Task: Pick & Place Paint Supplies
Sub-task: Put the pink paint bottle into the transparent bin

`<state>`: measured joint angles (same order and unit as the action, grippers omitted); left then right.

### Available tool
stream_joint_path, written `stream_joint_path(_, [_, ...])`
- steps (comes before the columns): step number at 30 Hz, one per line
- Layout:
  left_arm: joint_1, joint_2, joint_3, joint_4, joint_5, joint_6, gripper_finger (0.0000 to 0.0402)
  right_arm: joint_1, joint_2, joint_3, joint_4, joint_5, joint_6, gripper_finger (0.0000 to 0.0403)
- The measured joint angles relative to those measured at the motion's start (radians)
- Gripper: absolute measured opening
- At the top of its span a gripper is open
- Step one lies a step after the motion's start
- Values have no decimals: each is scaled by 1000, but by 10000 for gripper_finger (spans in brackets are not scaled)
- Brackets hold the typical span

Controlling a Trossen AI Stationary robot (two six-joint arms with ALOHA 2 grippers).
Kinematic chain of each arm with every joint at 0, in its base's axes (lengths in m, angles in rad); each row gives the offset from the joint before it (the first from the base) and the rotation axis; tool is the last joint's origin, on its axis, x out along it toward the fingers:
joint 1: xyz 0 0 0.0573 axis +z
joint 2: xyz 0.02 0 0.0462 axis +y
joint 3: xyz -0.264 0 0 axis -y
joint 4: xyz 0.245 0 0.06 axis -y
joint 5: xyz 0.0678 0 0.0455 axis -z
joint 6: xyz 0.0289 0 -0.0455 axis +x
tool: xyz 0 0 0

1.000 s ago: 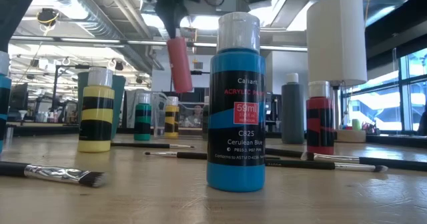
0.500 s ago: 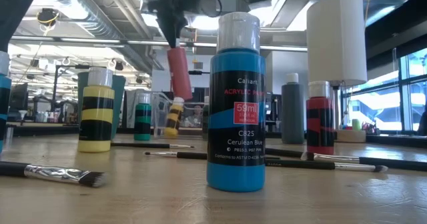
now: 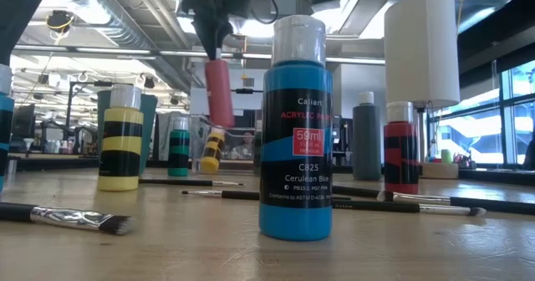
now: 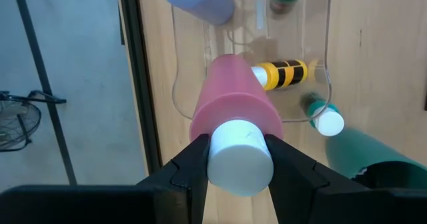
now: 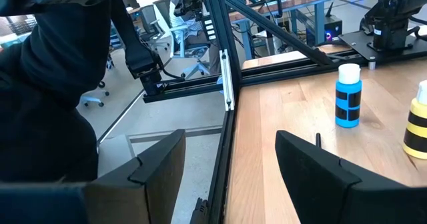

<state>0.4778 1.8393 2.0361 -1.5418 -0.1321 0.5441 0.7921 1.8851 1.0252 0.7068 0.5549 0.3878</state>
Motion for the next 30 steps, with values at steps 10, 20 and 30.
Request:
stream_joint_path(10, [-21, 0, 7, -35, 3, -24, 118, 0, 0, 0, -9, 0, 1, 236])
stream_joint_path(20, [-79, -15, 9, -27, 3, -38, 118, 0, 0, 0, -15, 0, 1, 236])
stream_joint_path(30, [-129, -26, 9, -29, 3, -71, 118, 0, 0, 0, -19, 1, 1, 236])
